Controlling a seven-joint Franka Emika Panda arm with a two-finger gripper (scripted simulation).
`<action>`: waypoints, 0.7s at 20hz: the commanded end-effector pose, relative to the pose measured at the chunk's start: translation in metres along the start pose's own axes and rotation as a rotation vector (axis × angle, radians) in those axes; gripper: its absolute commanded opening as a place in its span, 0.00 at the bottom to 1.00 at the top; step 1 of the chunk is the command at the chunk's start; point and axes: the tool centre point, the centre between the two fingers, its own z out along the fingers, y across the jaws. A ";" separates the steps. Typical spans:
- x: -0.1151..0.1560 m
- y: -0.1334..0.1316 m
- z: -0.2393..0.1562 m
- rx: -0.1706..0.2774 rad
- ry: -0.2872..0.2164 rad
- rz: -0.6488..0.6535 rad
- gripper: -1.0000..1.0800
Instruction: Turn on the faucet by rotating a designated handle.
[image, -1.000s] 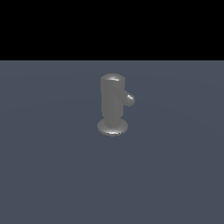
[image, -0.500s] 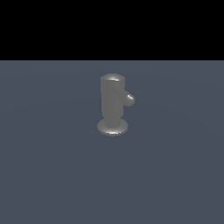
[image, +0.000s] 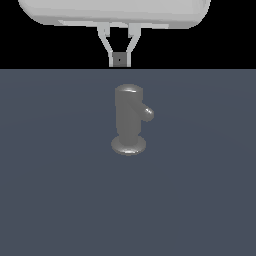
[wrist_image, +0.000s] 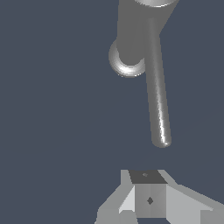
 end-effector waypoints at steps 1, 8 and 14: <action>0.003 -0.001 0.020 -0.001 -0.005 -0.011 0.00; 0.011 -0.003 0.061 -0.003 -0.015 -0.031 0.00; 0.016 -0.004 0.079 -0.004 -0.020 -0.041 0.00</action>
